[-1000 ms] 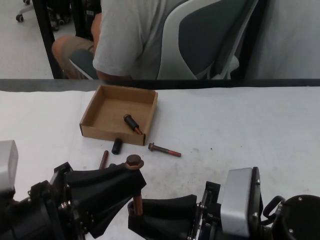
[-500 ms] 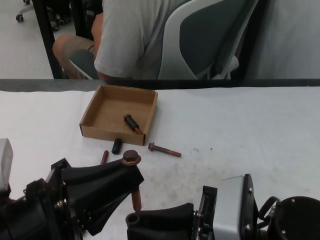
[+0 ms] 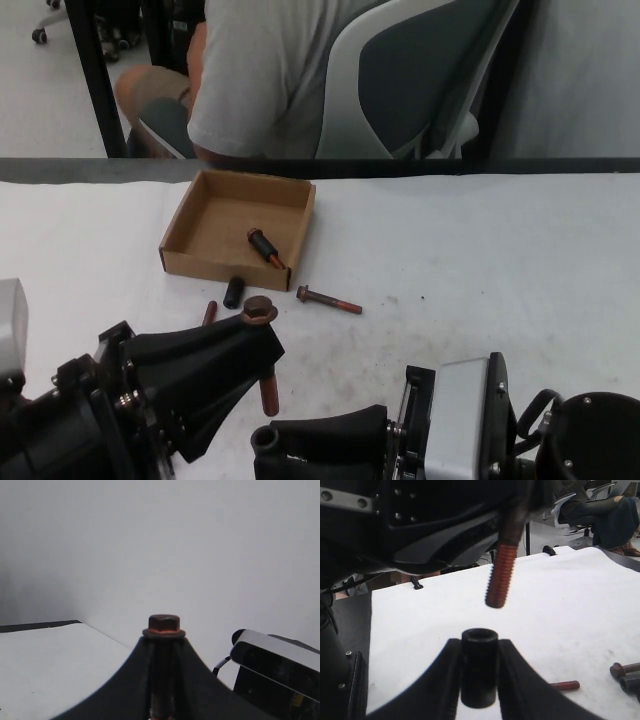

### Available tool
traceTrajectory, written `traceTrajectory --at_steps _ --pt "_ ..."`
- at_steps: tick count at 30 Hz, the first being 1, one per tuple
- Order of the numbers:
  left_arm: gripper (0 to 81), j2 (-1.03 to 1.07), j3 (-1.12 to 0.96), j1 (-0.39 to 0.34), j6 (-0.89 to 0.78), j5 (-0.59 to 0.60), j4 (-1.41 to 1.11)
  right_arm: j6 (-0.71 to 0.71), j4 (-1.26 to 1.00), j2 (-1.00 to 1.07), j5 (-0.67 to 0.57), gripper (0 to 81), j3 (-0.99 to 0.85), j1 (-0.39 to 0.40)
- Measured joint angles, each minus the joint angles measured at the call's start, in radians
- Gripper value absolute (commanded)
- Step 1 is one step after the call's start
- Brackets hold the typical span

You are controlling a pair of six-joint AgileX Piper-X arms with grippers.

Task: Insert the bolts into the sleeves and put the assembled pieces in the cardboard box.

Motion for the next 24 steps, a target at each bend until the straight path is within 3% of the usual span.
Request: traceTrajectory --at_steps 8,24 --pt "0.8 0.0 0.0 0.0 0.0 0.0 0.033 -0.02 0.0 -0.019 0.088 0.2 0.0 0.0" --pt "0.8 0.0 0.0 0.0 -0.005 0.0 0.032 -0.001 0.007 -0.019 0.065 0.2 0.0 0.0"
